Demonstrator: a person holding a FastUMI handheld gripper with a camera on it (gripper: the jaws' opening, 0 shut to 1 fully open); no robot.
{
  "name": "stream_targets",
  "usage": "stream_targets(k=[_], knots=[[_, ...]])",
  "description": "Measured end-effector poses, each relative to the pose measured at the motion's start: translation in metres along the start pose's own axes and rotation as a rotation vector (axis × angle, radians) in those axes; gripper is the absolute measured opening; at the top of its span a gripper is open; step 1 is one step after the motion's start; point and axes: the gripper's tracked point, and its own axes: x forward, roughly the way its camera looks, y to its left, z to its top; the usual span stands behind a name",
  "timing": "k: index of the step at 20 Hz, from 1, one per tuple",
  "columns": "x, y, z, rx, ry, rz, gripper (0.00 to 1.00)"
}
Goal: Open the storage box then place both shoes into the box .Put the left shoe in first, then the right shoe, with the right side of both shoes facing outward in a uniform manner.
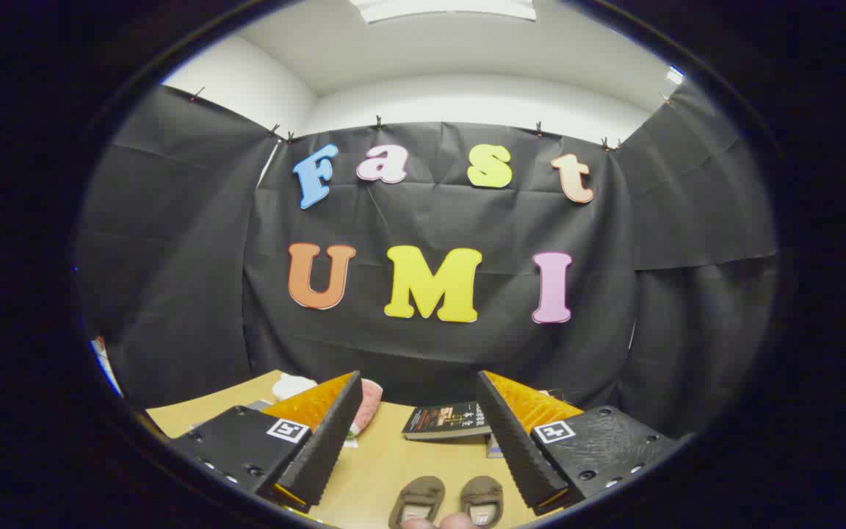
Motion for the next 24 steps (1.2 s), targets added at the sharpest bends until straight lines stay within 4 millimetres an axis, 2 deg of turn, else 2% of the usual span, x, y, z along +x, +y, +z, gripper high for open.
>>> stream_targets(k=[11, 18, 22, 24], knots=[[0.01, 0.015, -0.009, 0.019, 0.028, 0.073, 0.95], [0.02, 0.034, -0.016, 0.049, 0.045, 0.134, 0.95], [0.032, 0.047, -0.033, 0.091, 0.081, 0.172, 0.95], [0.038, 0.06, -0.049, 0.105, 0.124, 0.207, 0.95]])
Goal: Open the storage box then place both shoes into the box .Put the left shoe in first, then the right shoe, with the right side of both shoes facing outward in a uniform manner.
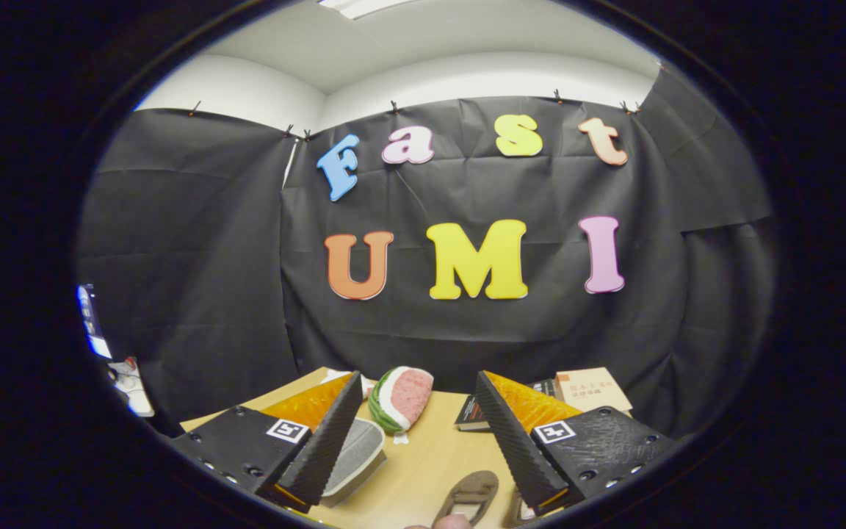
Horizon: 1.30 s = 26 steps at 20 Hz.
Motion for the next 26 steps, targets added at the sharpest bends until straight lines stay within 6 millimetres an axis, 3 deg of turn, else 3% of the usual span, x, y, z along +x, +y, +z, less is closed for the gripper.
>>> stream_targets(k=[4, 8, 15, 20, 26], knots=[[0.024, 0.023, -0.05, 0.072, 0.125, 0.096, 0.95], [0.044, 0.05, -0.116, 0.22, 0.302, 0.208, 0.95], [0.073, 0.077, -0.219, 0.426, 0.563, 0.321, 0.96], [0.084, 0.099, -0.25, 0.625, 0.654, 0.408, 0.96], [0.089, 0.107, -0.249, 0.781, 0.695, 0.474, 0.94]])
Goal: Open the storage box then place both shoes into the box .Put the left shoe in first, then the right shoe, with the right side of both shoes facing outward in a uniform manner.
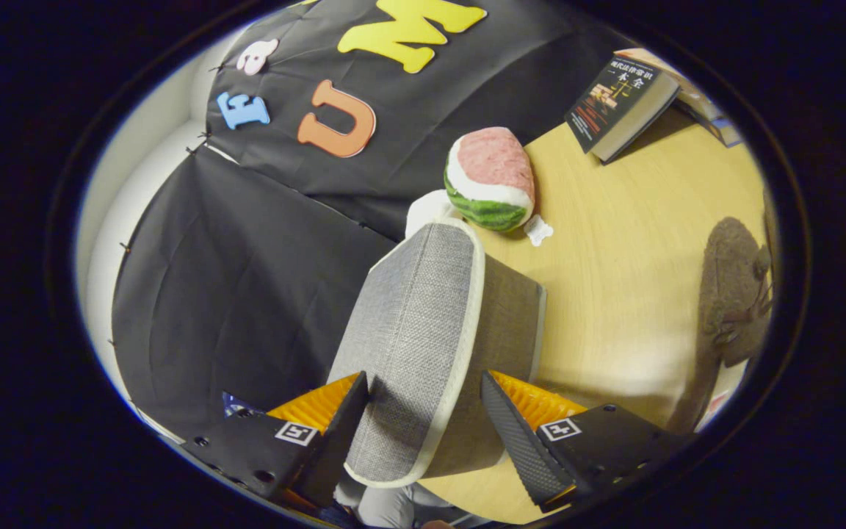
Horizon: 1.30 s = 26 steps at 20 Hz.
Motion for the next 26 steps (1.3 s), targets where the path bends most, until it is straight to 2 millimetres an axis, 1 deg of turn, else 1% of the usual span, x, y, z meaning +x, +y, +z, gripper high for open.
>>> stream_targets(k=[1, 2, 3, 4, 5, 6, 7, 8, 9, 10, 11, 15, 17, 19, 21, 23, 26], knots=[[0.002, 0.005, 0.001, 0.013, 0.0, 0.02, 0.83], [0.002, 0.005, 0.001, 0.026, 0.006, 0.019, 0.72], [0.007, 0.002, 0.001, 0.034, 0.013, 0.016, 0.61], [0.007, 0.0, 0.003, 0.043, 0.009, 0.009, 0.5], [-0.004, 0.003, 0.017, 0.06, -0.024, 0.019, 0.39], [-0.008, 0.006, 0.025, 0.076, -0.047, 0.032, 0.28], [-0.008, 0.003, 0.027, 0.076, -0.055, 0.016, 0.17], [-0.011, 0.006, 0.025, 0.068, -0.043, 0.003, 0.06], [-0.01, 0.008, 0.022, 0.037, -0.033, -0.007, 0.01], [-0.009, 0.009, 0.026, -0.004, -0.034, -0.019, 0.01], [-0.007, 0.014, 0.025, -0.045, -0.037, -0.032, 0.0], [-0.02, 0.052, 0.035, -0.108, -0.069, -0.049, 0.0], [-0.025, 0.079, 0.041, -0.135, -0.091, -0.051, 0.0], [-0.027, 0.111, 0.046, -0.158, -0.118, -0.048, 0.0], [-0.023, 0.144, 0.048, -0.189, -0.137, -0.046, 0.0], [-0.014, 0.175, 0.048, -0.233, -0.147, -0.04, 0.0], [0.007, 0.219, 0.041, -0.295, -0.141, -0.02, 0.0]])
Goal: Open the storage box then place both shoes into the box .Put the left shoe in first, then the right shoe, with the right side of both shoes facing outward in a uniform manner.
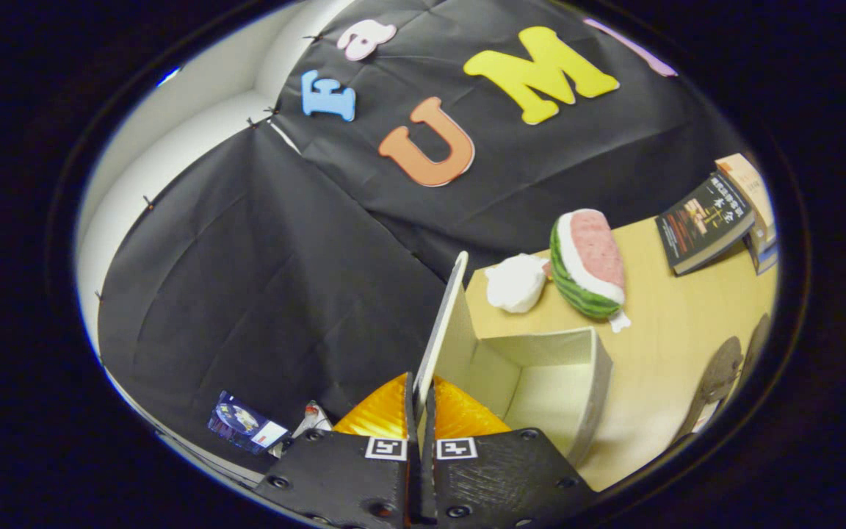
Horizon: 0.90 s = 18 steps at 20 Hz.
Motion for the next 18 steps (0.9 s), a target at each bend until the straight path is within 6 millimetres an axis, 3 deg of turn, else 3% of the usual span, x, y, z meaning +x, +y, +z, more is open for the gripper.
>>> stream_targets(k=[4, 5, 10, 12, 15, 18], knots=[[0.036, 0.052, -0.005, -0.088, 0.015, 0.009, 0.04], [0.048, 0.064, -0.007, -0.124, 0.018, 0.008, 0.11], [0.092, 0.107, -0.031, -0.19, 0.057, 0.043, 0.24], [0.098, 0.121, -0.035, -0.233, 0.047, 0.055, 0.36], [0.099, 0.135, -0.04, -0.303, 0.022, 0.061, 0.68], [0.089, 0.136, -0.035, -0.355, -0.027, 0.026, 0.74]])
